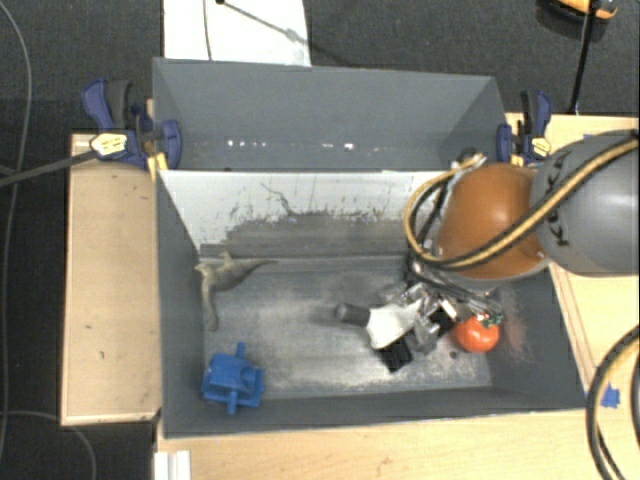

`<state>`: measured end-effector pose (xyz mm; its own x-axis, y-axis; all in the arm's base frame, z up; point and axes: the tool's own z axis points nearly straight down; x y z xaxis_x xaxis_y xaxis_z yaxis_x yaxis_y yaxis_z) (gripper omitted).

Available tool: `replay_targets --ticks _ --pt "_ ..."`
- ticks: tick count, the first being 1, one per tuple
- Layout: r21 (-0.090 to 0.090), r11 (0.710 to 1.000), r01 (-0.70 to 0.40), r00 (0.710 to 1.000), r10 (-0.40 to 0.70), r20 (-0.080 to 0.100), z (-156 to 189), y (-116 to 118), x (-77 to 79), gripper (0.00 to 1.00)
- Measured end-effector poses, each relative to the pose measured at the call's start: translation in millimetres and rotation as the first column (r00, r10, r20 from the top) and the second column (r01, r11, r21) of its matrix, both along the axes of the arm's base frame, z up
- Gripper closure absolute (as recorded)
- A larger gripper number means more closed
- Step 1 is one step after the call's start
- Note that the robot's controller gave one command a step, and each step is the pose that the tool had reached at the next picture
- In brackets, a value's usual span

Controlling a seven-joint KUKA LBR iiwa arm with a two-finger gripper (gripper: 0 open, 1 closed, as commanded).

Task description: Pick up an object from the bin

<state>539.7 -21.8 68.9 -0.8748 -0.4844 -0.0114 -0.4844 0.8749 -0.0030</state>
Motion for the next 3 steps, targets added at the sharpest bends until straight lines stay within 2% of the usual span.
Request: replay_targets --ticks 3 --pt "0.0 1.0 0.002 1.0 -0.002 -0.002 23.1 0.0 -0.6 1.0"
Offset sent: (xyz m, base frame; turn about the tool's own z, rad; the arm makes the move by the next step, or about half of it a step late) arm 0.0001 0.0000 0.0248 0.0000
